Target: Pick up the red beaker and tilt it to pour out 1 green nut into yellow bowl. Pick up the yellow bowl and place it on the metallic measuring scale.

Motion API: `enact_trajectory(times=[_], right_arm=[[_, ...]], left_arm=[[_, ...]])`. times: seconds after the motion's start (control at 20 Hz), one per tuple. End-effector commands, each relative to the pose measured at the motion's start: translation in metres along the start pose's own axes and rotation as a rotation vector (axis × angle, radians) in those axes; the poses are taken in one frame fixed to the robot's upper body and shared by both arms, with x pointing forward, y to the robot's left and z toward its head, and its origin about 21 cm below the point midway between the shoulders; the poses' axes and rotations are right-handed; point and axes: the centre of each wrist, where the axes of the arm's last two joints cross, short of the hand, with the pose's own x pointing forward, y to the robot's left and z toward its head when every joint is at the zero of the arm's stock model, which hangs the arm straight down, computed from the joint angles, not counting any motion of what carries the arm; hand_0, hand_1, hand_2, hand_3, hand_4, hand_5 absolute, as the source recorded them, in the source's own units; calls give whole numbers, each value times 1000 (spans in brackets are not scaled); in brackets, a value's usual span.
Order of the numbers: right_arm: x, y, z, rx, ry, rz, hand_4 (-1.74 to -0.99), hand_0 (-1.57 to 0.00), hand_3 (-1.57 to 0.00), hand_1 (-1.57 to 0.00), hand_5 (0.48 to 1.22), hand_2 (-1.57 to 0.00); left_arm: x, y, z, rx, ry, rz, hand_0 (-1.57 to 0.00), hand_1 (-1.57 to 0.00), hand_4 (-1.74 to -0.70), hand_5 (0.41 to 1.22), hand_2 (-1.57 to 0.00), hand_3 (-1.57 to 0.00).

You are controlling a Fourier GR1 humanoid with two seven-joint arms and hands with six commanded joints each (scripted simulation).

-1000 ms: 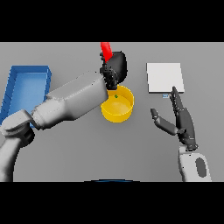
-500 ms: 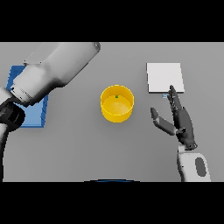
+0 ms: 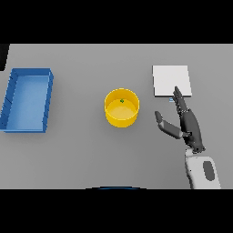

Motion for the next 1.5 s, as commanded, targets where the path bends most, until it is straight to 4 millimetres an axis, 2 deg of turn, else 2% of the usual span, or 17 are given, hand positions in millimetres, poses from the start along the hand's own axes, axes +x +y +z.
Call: enact_trajectory(times=[0.0, 0.05, 0.1, 0.25, 0.35, 0.4, 0.45, 0.5, 0.55, 0.6, 0.8, 0.85, 1.15, 1.25, 1.3, 1.4, 1.45], right_arm=[[2, 1, 0, 1, -20, 17, -1304, 1, 1, 1, 653, 1], [1, 0, -1, -2, 3, 13, -1301, 1, 1, 1, 652, 1], [1, 3, -2, -3, 10, 12, -1298, 1, 1, 1, 651, 1], [2, 6, -2, -6, 17, -9, -1276, 1, 1, 1, 651, 1], [2, 10, -4, 7, 29, -28, -1275, 1, 1, 1, 656, 1], [2, 6, -3, 7, 25, -15, -1278, 1, 1, 1, 659, 1], [1, 4, -1, 6, 19, -4, -1285, 1, 1, 1, 663, 1], [0, -1, -2, 4, 20, 13, -1293, 1, 1, 1, 667, 1], [-1, 1, 0, 8, 13, 7, -1302, 1, 1, 1, 671, 1], [-3, 0, -1, 10, 14, 13, -1307, 1, 1, 1, 677, 1], [-4, 1, 4, 20, 6, 17, -1304, 1, 1, 1, 700, 1], [-5, -1, 2, 20, 23, 22, -1304, 1, 1, 1, 707, 1], [-5, 3, 3, 18, 12, 35, -1327, 1, 1, 1, 724, 1], [-3, 0, 1, 21, 16, 34, -1335, 1, 1, 1, 725, 1], [-4, 3, 1, 21, 17, 31, -1336, 1, 1, 1, 727, 1], [-4, 2, -1, 20, 17, 39, -1326, 1, 1, 1, 728, 1], [-4, 4, 0, 25, 7, 36, -1326, 1, 1, 1, 730, 1]], left_arm=[[-12, -7, -1, 13, 23, 66, -1571, -1560, -1707, 1220, -1560, -1400], [-25, -10, -1, 18, 56, 137, -1571, -1563, -1714, 1220, -1562, -1403], [-40, -22, -1, 13, 113, 215, -1571, -1564, -1719, 1220, -1564, -1437], [-65, -53, 0, 6, 248, 330, -1571, -1568, -1730, 1221, -1567, -1406], [-83, -84, 2, -42, 325, 387, -1571, -1569, -1734, 1221, -1569, -1465], [-90, -99, 4, -66, 368, 442, -1571, -1569, -1735, 1221, -1569, -1486], [-93, -114, 5, -93, 407, 480, -1571, -1570, -1736, 1221, -1569, -1503], [-100, -129, 8, -103, 426, 520, -1571, -1570, -1737, 1221, -1570, -1437], [-103, -140, 11, -128, 467, 545, -1571, -1570, -1738, 1221, -1570, -1464], [-106, -155, 14, -139, 491, 590, -1571, -1570, -1739, 1221, -1570, -1418], [-119, -199, 30, -167, 595, 695, -1571, -1571, -1740, 1221, -1571, -1508], [-121, -205, 34, -163, 607, 697, -1571, -1571, -1740, 1221, -1571, -1521], [-121, -226, 67, -131, 588, 734, -1571, -1571, -1738, 1221, -1571, -1340], [-111, -229, 75, -124, 604, 749, -1571, -1571, -1737, 1146, -1571, -1319], [-108, -233, 79, -133, 603, 755, -1571, -1571, -1682, 1106, -1571, -1369], [-110, -237, 89, -150, 586, 753, -1571, -1571, -1588, 962, -1571, -1442], [-109, -239, 94, -164, 575, 763, -1571, -1571, -1502, 896, -1571, -1273]])
